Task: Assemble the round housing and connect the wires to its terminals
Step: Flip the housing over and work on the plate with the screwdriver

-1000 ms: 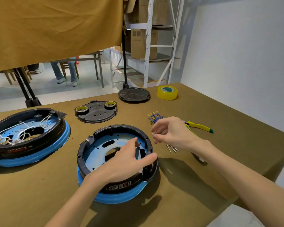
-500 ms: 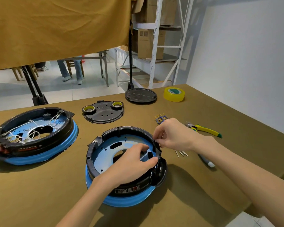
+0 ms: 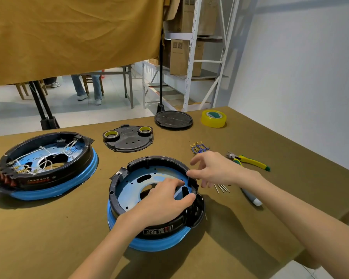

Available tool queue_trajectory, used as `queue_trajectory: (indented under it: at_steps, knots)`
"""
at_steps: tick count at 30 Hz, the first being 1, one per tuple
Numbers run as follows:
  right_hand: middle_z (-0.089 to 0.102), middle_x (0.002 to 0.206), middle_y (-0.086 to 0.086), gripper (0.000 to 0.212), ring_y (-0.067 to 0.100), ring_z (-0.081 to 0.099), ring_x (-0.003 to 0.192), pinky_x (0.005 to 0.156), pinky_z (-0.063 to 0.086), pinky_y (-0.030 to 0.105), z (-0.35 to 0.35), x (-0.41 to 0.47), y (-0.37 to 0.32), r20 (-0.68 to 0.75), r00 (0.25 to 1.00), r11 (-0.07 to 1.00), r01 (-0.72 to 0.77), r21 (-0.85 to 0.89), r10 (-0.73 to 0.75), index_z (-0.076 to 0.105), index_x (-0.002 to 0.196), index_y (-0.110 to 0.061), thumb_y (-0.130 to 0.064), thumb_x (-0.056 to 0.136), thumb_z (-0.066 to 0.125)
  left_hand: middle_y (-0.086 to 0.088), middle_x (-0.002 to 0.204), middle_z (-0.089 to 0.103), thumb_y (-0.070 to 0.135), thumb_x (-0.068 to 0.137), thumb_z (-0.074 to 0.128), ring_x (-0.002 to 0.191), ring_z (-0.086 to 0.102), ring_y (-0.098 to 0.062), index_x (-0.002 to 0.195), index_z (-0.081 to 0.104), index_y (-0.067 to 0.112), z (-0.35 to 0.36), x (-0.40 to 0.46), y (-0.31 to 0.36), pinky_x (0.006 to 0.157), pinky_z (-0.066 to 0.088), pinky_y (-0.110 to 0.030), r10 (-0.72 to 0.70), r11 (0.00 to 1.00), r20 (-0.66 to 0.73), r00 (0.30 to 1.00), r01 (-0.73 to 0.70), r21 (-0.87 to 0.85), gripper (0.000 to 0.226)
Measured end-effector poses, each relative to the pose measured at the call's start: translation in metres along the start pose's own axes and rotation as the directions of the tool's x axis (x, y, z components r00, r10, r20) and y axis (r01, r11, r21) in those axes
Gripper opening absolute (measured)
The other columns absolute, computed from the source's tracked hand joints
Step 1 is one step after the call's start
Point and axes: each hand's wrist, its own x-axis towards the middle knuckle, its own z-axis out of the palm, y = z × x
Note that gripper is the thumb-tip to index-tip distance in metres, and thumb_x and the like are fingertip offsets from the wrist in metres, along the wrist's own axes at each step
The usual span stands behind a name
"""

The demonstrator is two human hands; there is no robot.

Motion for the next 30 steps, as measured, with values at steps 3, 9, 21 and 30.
queue_trajectory:
  at_steps: [3, 9, 21, 30]
  knots:
    - [0.078, 0.098, 0.011, 0.035, 0.020, 0.077, 0.077, 0.069, 0.064, 0.031, 0.006, 0.003, 0.000, 0.084, 0.993, 0.990, -0.088, 0.107, 0.079, 0.071, 0.113, -0.004, -0.036, 0.101, 0.062, 0.005, 0.149, 0.048, 0.071, 0.096, 0.042, 0.135, 0.046, -0.015, 0.146, 0.049, 0.022, -0.003, -0.003, 0.004, 0.113, 0.039, -0.040, -0.016, 0.994, 0.023, 1.000, 0.013, 0.111, 0.071]
    - [0.077, 0.098, 0.014, 0.028, 0.021, 0.078, 0.077, 0.064, 0.061, 0.025, 0.006, 0.003, -0.008, 0.110, 0.990, 0.982, -0.108, 0.156, 0.091, 0.073, 0.104, -0.001, -0.023, 0.105, 0.056, 0.005, 0.164, 0.033, 0.071, 0.099, 0.032, 0.144, 0.039, -0.016, 0.148, 0.049, 0.020, -0.016, -0.006, -0.001, 0.118, 0.033, -0.044, -0.004, 0.983, 0.204, 0.979, -0.034, 0.181, 0.073]
    - [0.077, 0.083, 0.011, 0.028, 0.021, 0.077, 0.070, 0.077, 0.064, 0.043, 0.004, 0.006, -0.014, 0.025, 0.994, 0.994, -0.106, 0.040, 0.105, 0.075, 0.091, -0.007, -0.024, 0.103, 0.056, 0.004, 0.167, 0.027, 0.075, 0.097, 0.029, 0.151, 0.029, -0.017, 0.154, 0.042, 0.017, -0.021, -0.007, -0.003, 0.121, 0.029, -0.045, 0.019, 0.979, 0.249, 0.968, -0.069, 0.191, 0.082]
    - [0.076, 0.081, 0.011, 0.027, 0.021, 0.076, 0.071, 0.073, 0.064, 0.037, 0.012, 0.005, -0.009, 0.010, 0.991, 0.989, -0.133, 0.071, 0.132, 0.075, 0.091, -0.008, -0.026, 0.102, 0.059, 0.006, 0.169, 0.023, 0.075, 0.097, 0.033, 0.151, 0.030, -0.016, 0.158, 0.037, 0.018, -0.021, -0.006, -0.004, 0.119, 0.030, -0.039, 0.030, 0.982, 0.246, 0.969, -0.074, 0.172, 0.083]
